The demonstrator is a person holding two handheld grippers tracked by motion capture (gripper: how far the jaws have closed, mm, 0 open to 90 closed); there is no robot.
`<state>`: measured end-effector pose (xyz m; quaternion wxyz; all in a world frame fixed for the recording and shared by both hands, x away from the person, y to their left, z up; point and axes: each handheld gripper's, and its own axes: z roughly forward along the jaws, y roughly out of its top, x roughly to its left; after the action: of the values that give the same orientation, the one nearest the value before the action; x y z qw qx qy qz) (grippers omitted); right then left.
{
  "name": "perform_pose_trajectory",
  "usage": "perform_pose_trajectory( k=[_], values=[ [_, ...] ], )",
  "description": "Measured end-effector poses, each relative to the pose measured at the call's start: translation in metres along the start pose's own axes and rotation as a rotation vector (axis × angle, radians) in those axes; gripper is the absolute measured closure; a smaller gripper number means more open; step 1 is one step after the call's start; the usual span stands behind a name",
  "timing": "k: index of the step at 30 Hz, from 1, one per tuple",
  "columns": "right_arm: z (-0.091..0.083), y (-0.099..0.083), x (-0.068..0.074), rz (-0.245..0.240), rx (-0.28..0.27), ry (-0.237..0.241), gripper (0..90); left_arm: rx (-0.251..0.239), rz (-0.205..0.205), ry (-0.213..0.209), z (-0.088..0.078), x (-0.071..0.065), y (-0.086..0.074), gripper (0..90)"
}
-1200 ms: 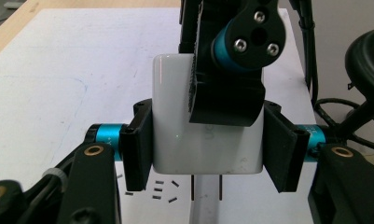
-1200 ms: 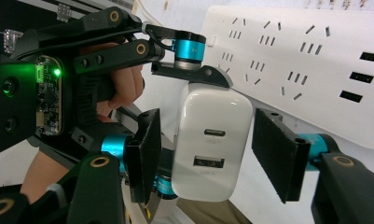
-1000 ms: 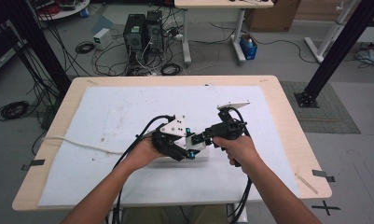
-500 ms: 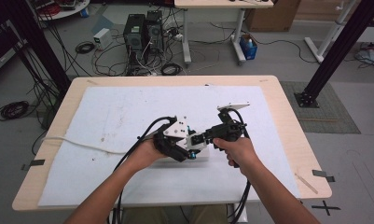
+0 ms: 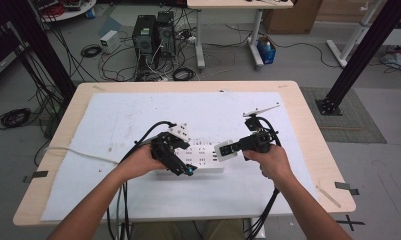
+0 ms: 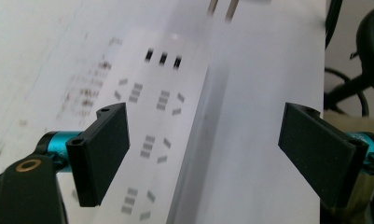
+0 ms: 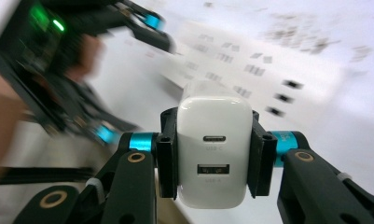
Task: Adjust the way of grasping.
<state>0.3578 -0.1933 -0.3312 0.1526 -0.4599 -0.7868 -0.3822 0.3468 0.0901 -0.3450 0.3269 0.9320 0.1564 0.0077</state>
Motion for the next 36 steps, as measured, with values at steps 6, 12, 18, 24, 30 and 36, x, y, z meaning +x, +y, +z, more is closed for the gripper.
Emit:
perform_pose_trajectory(
  k=[6, 12, 18, 24, 30, 36],
  values=[
    [-0.018, 0.0, 0.005, -0.087, 0.052, -0.093, 62.3, 0.068, -0.083, -0.012, -0.031, 0.017, -0.012, 16.5],
    [-0.033, 0.005, 0.011, -0.184, 0.091, -0.194, 62.3, 0.178, -0.054, 0.05, -0.055, 0.029, -0.019, 16.5],
    [-0.043, 0.012, 0.019, -0.304, 0.18, -0.294, 62.2, 0.252, -0.037, 0.057, -0.07, 0.038, -0.03, 16.7],
    [-0.055, 0.016, 0.022, -0.378, 0.234, -0.379, 62.2, 0.331, -0.071, 0.064, -0.078, 0.038, -0.039, 16.5],
    [-0.058, 0.011, 0.024, -0.496, 0.305, -0.454, 62.2, 0.295, -0.114, 0.115, -0.089, 0.042, -0.044, 16.5],
    [-0.061, 0.008, 0.023, -0.522, 0.345, -0.496, 62.2, 0.295, -0.147, 0.145, -0.094, 0.044, -0.05, 16.5]
  ],
)
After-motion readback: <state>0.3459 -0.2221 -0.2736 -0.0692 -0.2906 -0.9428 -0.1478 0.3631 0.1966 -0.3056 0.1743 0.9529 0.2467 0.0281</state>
